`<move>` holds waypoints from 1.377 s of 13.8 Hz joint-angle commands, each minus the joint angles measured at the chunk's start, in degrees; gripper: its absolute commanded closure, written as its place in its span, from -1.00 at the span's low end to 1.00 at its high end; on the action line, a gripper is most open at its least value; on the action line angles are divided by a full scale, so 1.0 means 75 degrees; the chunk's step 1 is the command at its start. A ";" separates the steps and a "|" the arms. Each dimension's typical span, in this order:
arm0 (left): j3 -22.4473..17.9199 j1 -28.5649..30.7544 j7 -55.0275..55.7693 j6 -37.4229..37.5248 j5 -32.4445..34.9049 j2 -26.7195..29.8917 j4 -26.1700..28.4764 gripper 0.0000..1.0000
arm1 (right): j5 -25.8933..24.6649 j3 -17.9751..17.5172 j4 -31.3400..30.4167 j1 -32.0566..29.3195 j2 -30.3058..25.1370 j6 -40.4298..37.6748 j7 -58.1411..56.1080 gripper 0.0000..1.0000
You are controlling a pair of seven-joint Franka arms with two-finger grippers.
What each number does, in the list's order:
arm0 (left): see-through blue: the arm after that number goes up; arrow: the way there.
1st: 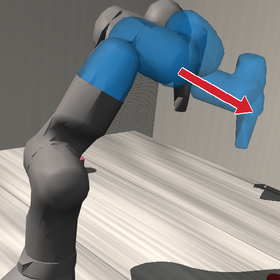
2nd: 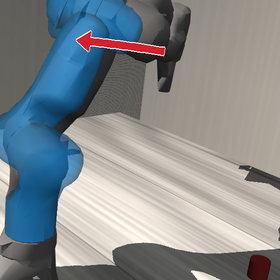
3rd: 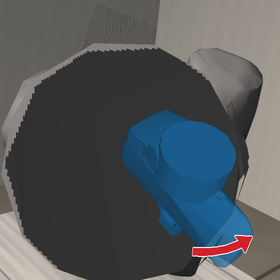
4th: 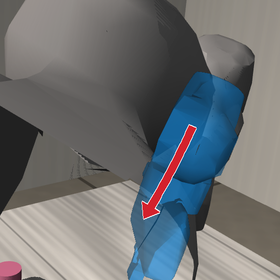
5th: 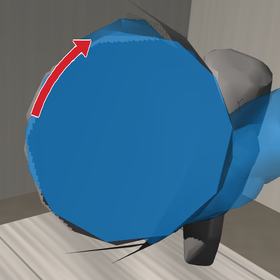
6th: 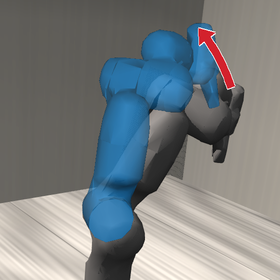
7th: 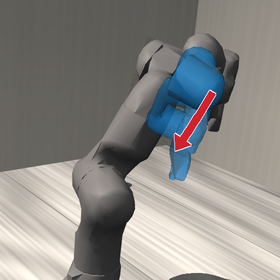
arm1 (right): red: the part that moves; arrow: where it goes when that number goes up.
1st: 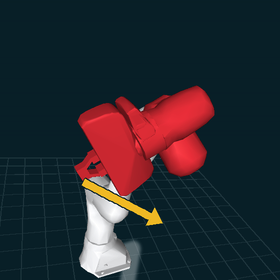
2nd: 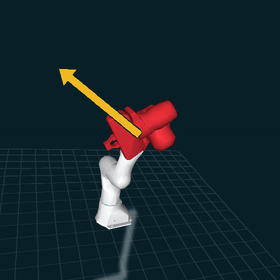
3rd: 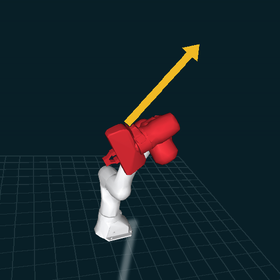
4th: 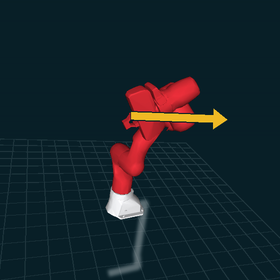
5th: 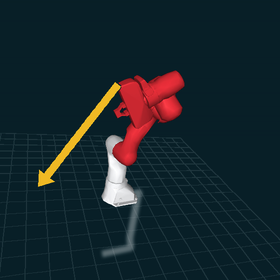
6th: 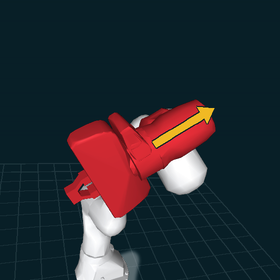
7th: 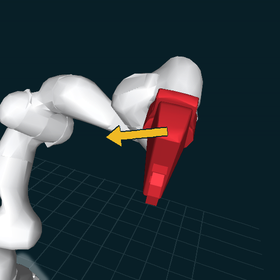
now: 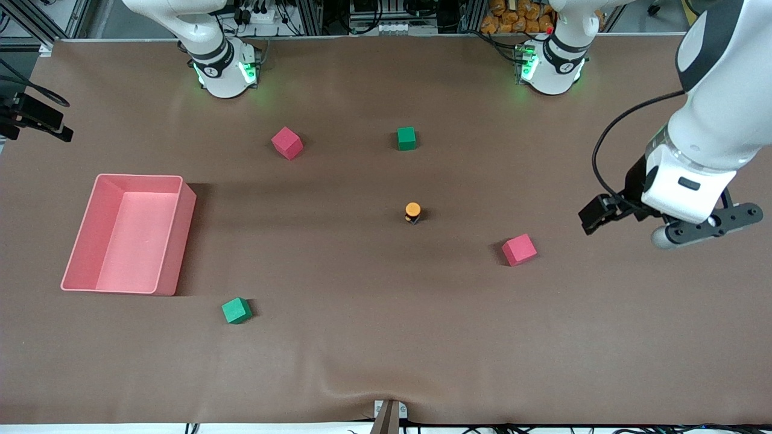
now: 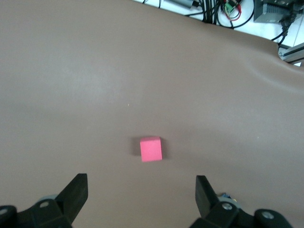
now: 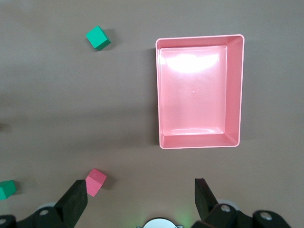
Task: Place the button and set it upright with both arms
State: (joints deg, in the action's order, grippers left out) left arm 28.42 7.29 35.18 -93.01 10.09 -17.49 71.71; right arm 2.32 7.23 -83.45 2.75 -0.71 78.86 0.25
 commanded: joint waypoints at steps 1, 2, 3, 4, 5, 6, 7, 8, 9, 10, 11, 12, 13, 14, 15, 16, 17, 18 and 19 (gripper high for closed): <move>-0.1498 -0.0688 -0.0912 0.0248 -0.0874 0.0608 0.0259 -1.00 | 0.0019 0.0009 0.0018 0.0008 0.0036 0.0021 -0.0092 -1.00; -0.2166 -0.1039 -0.1520 0.0411 -0.1086 0.0726 0.0248 -1.00 | 0.0019 0.0009 0.0018 0.0008 0.0047 0.0033 -0.0092 -1.00; -0.2764 -0.1286 -0.2037 0.0575 -0.1215 0.0820 0.0248 -1.00 | 0.0019 0.0009 0.0018 0.0008 0.0059 0.0033 -0.0092 -1.00; -0.3176 -0.1358 -0.2552 0.0751 -0.1310 0.0925 0.0259 -1.00 | 0.0019 0.0009 0.0018 0.0019 0.0059 0.0033 -0.0092 -1.00; -0.3377 -0.1347 -0.3033 0.1043 -0.1392 0.1007 0.0260 -1.00 | 0.0019 0.0009 0.0018 0.0031 0.0059 0.0033 -0.0092 -1.00; -0.3426 -0.1301 -0.3282 0.1382 -0.1404 0.1194 0.0306 -1.00 | 0.0019 0.0009 0.0018 0.0031 0.0059 0.0033 -0.0092 -1.00; -0.3438 -0.1265 -0.3365 0.1768 -0.1404 0.1416 0.0411 -1.00 | 0.0019 0.0009 0.0018 0.0031 0.0059 0.0033 -0.0092 -1.00; -0.3438 -0.1207 -0.3424 0.1830 -0.1393 0.1662 0.0621 -1.00 | 0.0019 0.0009 0.0029 0.0031 0.0059 0.0044 -0.0092 -1.00; -0.3473 -0.1125 -0.3634 0.1831 -0.1404 0.1931 0.0866 -1.00 | 0.0019 0.0009 0.0030 0.0031 0.0059 0.0044 -0.0092 -1.00; -0.3636 -0.1113 -0.3868 0.1831 -0.1404 0.2178 0.1043 -1.00 | 0.0019 0.0009 0.0030 0.0020 0.0059 0.0056 -0.0092 -1.00; -0.3684 -0.1113 -0.3963 0.1831 -0.1404 0.2505 0.1358 -1.00 | 0.0019 0.0009 0.0030 0.0020 0.0059 0.0068 -0.0092 -1.00; -0.3684 -0.1113 -0.3975 0.1796 -0.1404 0.2926 0.1883 -1.00 | 0.0019 0.0009 0.0030 0.0020 0.0059 0.0068 -0.0092 -1.00; -0.3684 -0.1113 -0.3976 0.1598 -0.1404 0.3313 0.2387 -1.00 | 0.0019 0.0009 0.0030 0.0031 0.0059 0.0068 -0.0092 -1.00; -0.3719 -0.1101 -0.4010 0.1353 -0.1404 0.3514 0.2717 -1.00 | 0.0019 0.0009 0.0041 0.0031 0.0059 0.0068 -0.0092 -1.00; -0.3824 -0.1101 -0.4115 0.1316 -0.1404 0.3504 0.2755 -1.00 | 0.0019 0.0009 0.0041 0.0031 0.0059 0.0068 -0.0092 -1.00; -0.3964 -0.1113 -0.4232 0.1257 -0.1404 0.3423 0.2709 -1.00 | 0.0019 0.0009 0.0041 0.0043 0.0059 0.0068 -0.0092 -1.00; -0.4070 -0.1101 -0.4431 0.1036 -0.1381 0.3237 0.2686 -1.00 | 0.0019 0.0009 0.0030 0.0055 0.0071 0.0080 -0.0081 -1.00; -0.4280 -0.1101 -0.4850 0.0964 -0.1416 0.3107 0.2685 -1.00 | 0.0019 0.0009 0.0030 0.0043 0.0106 0.0091 -0.0081 -1.00; -0.4340 -0.1113 -0.5052 0.0964 -0.1416 0.3071 0.2685 -1.00 | 0.0031 0.0009 0.0041 0.0043 0.0106 0.0091 -0.0081 -1.00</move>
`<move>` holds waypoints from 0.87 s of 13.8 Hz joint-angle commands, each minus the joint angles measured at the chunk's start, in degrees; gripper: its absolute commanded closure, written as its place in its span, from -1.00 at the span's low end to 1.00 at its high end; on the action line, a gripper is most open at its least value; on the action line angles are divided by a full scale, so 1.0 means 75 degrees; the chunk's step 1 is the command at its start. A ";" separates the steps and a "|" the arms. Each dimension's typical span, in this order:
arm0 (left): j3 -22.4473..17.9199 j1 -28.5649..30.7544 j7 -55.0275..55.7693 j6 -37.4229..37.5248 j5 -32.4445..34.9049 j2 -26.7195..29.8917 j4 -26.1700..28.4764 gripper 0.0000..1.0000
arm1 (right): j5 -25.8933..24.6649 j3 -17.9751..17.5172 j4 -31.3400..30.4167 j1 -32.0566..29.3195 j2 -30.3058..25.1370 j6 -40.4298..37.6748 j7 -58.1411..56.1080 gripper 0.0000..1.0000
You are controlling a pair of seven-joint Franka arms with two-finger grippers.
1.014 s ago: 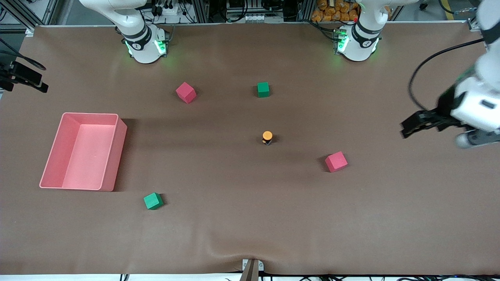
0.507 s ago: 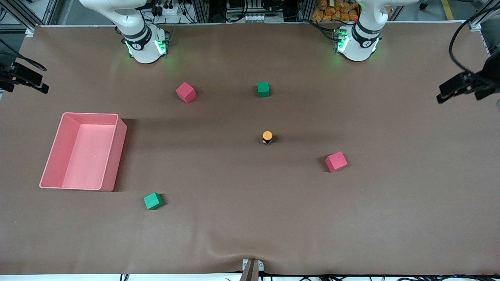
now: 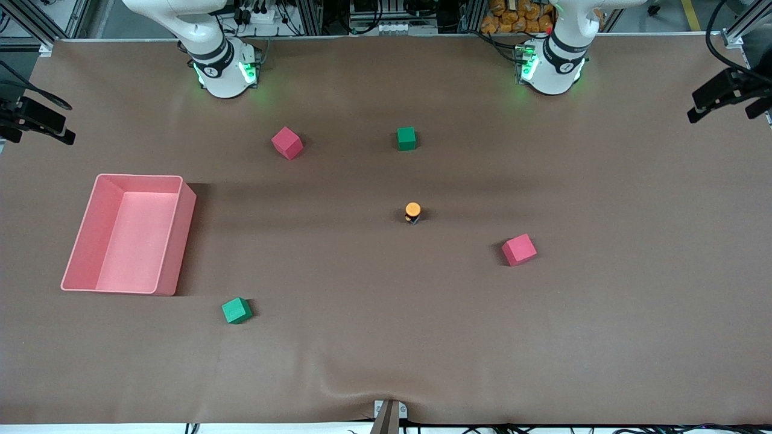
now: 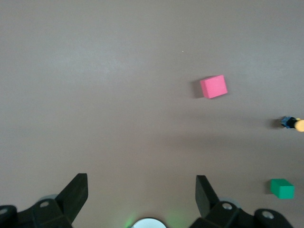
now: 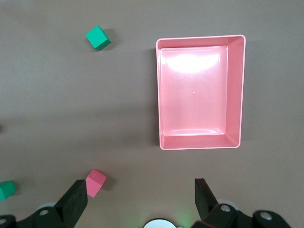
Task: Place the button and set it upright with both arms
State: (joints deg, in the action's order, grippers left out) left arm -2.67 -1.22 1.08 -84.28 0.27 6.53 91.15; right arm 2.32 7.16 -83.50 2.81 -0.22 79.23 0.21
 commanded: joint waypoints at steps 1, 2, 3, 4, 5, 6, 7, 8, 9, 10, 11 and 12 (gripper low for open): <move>-0.0172 -0.0012 -0.0415 -0.0200 -0.0071 -0.0132 0.0034 -1.00 | 0.0031 0.0018 0.0048 0.0035 0.0052 0.0042 -0.0075 -1.00; -0.0148 -0.0047 -0.0379 -0.0200 0.0022 -0.0248 -0.0233 -1.00 | 0.0031 0.0018 0.0048 0.0035 0.0052 0.0042 -0.0087 -1.00; -0.0125 -0.0036 -0.0414 -0.0189 0.0035 -0.0539 -0.0584 -1.00 | 0.0019 0.0018 0.0048 0.0035 0.0052 0.0042 -0.0076 -1.00; -0.0148 -0.0013 -0.0426 -0.0177 0.0035 -0.0705 -0.0692 -1.00 | 0.0019 0.0018 0.0048 0.0023 0.0052 0.0042 -0.0075 -1.00; -0.0160 -0.0013 -0.0449 -0.0177 0.0035 -0.0764 -0.0716 -1.00 | 0.0019 0.0018 0.0048 0.0023 0.0052 0.0042 -0.0075 -1.00; -0.0160 -0.0013 -0.0449 -0.0177 0.0035 -0.0742 -0.0716 -1.00 | 0.0019 0.0018 0.0048 0.0023 0.0052 0.0042 -0.0075 -1.00; -0.0160 -0.0013 -0.0449 -0.0177 0.0047 -0.0742 -0.0716 -1.00 | 0.0019 0.0018 0.0048 0.0023 0.0052 0.0042 -0.0075 -1.00; -0.0148 -0.0013 -0.0438 -0.0177 0.0058 -0.0742 -0.0716 -1.00 | 0.0019 0.0018 0.0048 0.0023 0.0064 0.0042 -0.0087 -1.00; -0.0125 -0.0013 -0.0449 -0.0154 0.0082 -0.0718 -0.0693 -1.00 | 0.0019 0.0018 0.0048 0.0012 0.0076 0.0042 -0.0087 -1.00; -0.0113 -0.0013 -0.0472 -0.0119 0.0082 -0.0707 -0.0658 -1.00 | 0.0019 0.0018 0.0048 0.0011 0.0087 0.0042 -0.0087 -1.00; -0.0101 -0.0013 -0.0438 -0.0037 0.0059 -0.0695 -0.0658 -1.00 | 0.0019 0.0018 0.0036 0.0011 0.0087 0.0042 -0.0087 -1.00; -0.0043 -0.0024 -0.0461 -0.0025 0.0070 -0.0718 -0.0669 -1.00 | 0.0007 0.0018 0.0036 0.0000 0.0087 0.0042 -0.0087 -1.00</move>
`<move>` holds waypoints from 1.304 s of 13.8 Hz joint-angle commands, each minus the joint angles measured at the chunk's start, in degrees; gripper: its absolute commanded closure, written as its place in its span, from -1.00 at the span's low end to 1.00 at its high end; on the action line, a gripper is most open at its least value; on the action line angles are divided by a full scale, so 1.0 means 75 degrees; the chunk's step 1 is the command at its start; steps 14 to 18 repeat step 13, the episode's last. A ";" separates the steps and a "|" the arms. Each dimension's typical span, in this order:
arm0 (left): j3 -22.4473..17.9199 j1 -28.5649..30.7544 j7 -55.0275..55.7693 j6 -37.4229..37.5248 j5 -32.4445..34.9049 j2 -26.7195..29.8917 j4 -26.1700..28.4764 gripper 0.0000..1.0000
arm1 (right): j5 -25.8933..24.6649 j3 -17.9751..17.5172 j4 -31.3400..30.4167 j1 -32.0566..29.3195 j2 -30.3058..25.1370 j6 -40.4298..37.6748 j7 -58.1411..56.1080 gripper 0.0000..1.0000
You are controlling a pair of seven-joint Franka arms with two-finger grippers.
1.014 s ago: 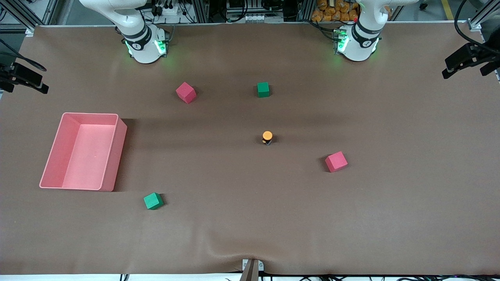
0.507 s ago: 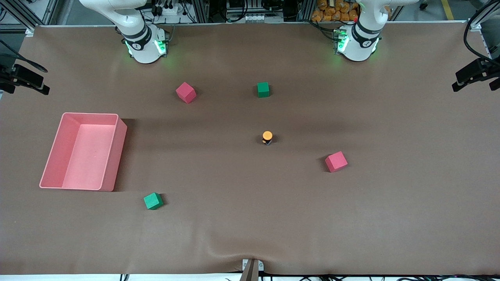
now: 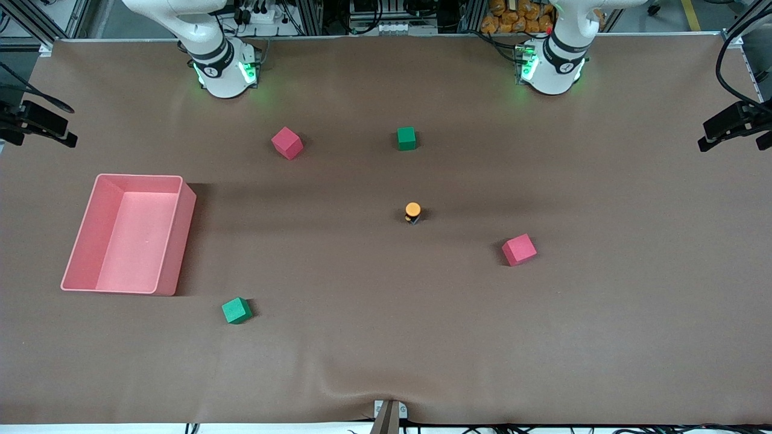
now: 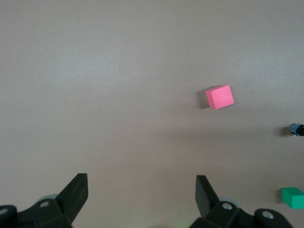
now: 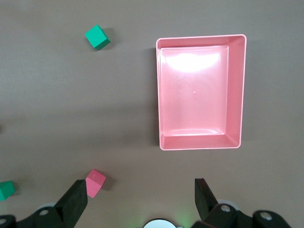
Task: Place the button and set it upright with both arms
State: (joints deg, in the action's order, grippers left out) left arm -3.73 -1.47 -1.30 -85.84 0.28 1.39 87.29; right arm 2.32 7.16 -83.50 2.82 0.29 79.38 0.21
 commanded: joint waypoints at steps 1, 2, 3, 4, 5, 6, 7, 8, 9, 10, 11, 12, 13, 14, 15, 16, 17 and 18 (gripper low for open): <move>0.0099 0.0008 -0.0177 0.0183 0.0057 -0.0056 -0.0143 -1.00 | 0.0007 0.0018 0.0025 -0.0013 0.0054 0.0021 -0.0087 -1.00; 0.0099 0.0008 -0.0166 0.0183 0.0068 -0.0068 -0.0143 -1.00 | -0.0004 0.0018 0.0024 -0.0024 0.0078 0.0009 -0.0087 -1.00; 0.0111 0.0008 -0.0061 0.0183 0.0045 -0.0068 -0.0143 -1.00 | -0.0004 0.0018 0.0024 -0.0036 0.0078 0.0021 -0.0087 -1.00; 0.0157 0.0008 0.0032 0.0183 0.0022 -0.0045 -0.0143 -1.00 | -0.0004 0.0018 0.0048 -0.0059 0.0090 0.0091 -0.0087 -1.00; 0.0158 0.0020 0.0161 0.0195 0.0010 -0.0033 -0.0120 -1.00 | -0.0004 0.0018 0.0048 -0.0071 0.0090 0.0207 -0.0087 -1.00; 0.0158 0.0020 0.0185 0.0195 0.0010 -0.0033 -0.0119 -1.00 | -0.0004 0.0018 0.0025 -0.0071 0.0101 0.0243 -0.0087 -1.00; 0.0158 0.0020 0.0221 0.0195 0.0010 -0.0033 -0.0119 -1.00 | -0.0016 0.0018 0.0036 -0.0083 0.0148 0.0232 -0.0098 -1.00; 0.0169 0.0020 0.0151 0.0195 0.0045 -0.0033 -0.0119 -1.00 | -0.0028 0.0029 0.0036 -0.0071 0.0137 0.0243 -0.0052 -1.00; 0.0169 0.0020 0.0139 0.0195 0.0057 -0.0033 -0.0119 -1.00 | -0.0028 0.0041 0.0059 -0.0095 0.0137 0.0244 0.0030 -1.00; 0.0169 0.0020 0.0104 0.0195 0.0057 -0.0045 -0.0119 -1.00 | -0.0040 0.0041 0.0106 -0.0141 0.0137 0.0278 0.0054 -1.00; 0.0169 0.0020 0.0092 0.0195 0.0045 -0.0045 -0.0119 -1.00 | -0.0040 0.0053 0.0106 -0.0142 0.0148 0.0325 0.0066 -1.00; 0.0227 0.0020 0.0115 0.0195 0.0045 -0.0056 -0.0131 -1.00 | -0.0028 0.0053 0.0106 -0.0153 0.0148 0.0395 0.0077 -1.00; 0.0263 0.0020 0.0127 0.0195 0.0022 -0.0045 -0.0131 -1.00 | -0.0016 0.0053 0.0106 -0.0153 0.0148 0.0408 0.0078 -1.00; 0.0263 0.0020 0.0127 0.0195 0.0022 -0.0045 -0.0131 -1.00 | -0.0016 0.0053 0.0106 -0.0153 0.0148 0.0408 0.0078 -1.00; 0.0263 0.0020 0.0127 0.0195 0.0022 -0.0045 -0.0131 -1.00 | -0.0016 0.0053 0.0106 -0.0153 0.0148 0.0408 0.0078 -1.00; 0.0263 0.0020 0.0127 0.0195 0.0022 -0.0045 -0.0131 -1.00 | -0.0016 0.0053 0.0106 -0.0153 0.0148 0.0408 0.0078 -1.00; 0.0263 0.0020 0.0127 0.0195 0.0022 -0.0045 -0.0131 -1.00 | -0.0016 0.0053 0.0106 -0.0153 0.0148 0.0408 0.0078 -1.00; 0.0263 0.0020 0.0127 0.0195 0.0022 -0.0045 -0.0131 -1.00 | -0.0016 0.0053 0.0106 -0.0153 0.0148 0.0408 0.0078 -1.00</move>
